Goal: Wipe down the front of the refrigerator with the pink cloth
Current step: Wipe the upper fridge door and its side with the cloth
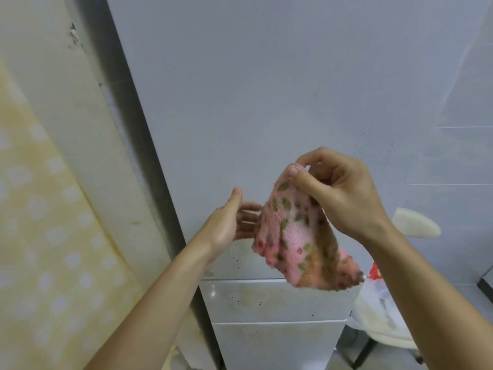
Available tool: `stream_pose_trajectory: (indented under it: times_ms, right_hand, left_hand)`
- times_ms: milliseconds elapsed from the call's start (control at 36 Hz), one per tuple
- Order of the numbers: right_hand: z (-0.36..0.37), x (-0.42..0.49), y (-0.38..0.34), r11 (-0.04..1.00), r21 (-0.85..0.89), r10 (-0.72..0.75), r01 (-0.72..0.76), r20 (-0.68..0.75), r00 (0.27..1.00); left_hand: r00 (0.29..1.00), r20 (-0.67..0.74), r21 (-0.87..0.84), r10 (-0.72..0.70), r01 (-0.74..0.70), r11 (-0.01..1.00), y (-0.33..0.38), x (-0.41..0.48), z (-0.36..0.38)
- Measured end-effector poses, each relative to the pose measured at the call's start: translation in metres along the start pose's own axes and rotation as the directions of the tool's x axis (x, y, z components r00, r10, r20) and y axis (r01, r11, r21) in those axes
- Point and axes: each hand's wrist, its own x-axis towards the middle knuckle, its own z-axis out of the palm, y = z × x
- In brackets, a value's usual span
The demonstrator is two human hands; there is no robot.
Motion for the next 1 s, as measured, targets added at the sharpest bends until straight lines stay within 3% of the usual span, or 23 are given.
stream_pose_trajectory:
  times_ms: [83,167,250,361,472,639,806,889,1000]
  right_hand:
    - [-0.004,0.001,0.0,0.994,0.019,0.104,-0.103,-0.018,0.994]
    - [-0.007,0.0,0.0,0.978,0.054,0.204,-0.201,-0.052,0.978]
    - [-0.008,-0.002,0.001,0.944,0.158,0.301,-0.29,-0.051,0.952]
    - [-0.013,-0.005,0.005,0.827,0.367,0.445,-0.426,0.036,0.895]
    - [-0.02,-0.009,0.008,0.717,0.543,0.411,-0.437,0.176,0.894]
    - [-0.021,-0.01,0.01,0.556,0.676,0.364,-0.484,0.325,0.873]
    - [-0.018,-0.01,0.02,0.53,0.683,0.372,-0.503,0.346,0.861]
    - [-0.018,-0.008,0.023,0.507,0.698,0.381,-0.506,0.346,0.858]
    - [-0.017,-0.007,0.025,0.448,0.739,0.301,-0.503,0.405,0.863]
  left_hand:
    - [0.99,0.028,-0.037,-0.138,0.139,0.99,-0.01,0.001,0.009]
    - [0.95,0.207,-0.175,-0.235,0.272,0.946,-0.016,-0.002,0.017]
    - [0.937,0.282,-0.336,-0.206,0.298,0.893,-0.015,-0.004,0.023]
    - [0.947,0.314,-0.464,-0.063,0.211,0.86,-0.01,-0.005,0.026]
    - [0.956,0.293,-0.454,0.015,0.125,0.882,-0.009,-0.003,0.025]
    - [0.928,0.372,-0.502,0.013,0.189,0.844,-0.01,-0.008,0.03]
    - [0.909,0.386,-0.543,0.157,0.086,0.835,-0.009,-0.005,0.031]
    - [0.92,0.374,-0.537,0.117,0.112,0.836,-0.009,-0.003,0.027]
    - [0.907,0.412,-0.394,0.093,0.085,0.915,-0.003,-0.006,0.033]
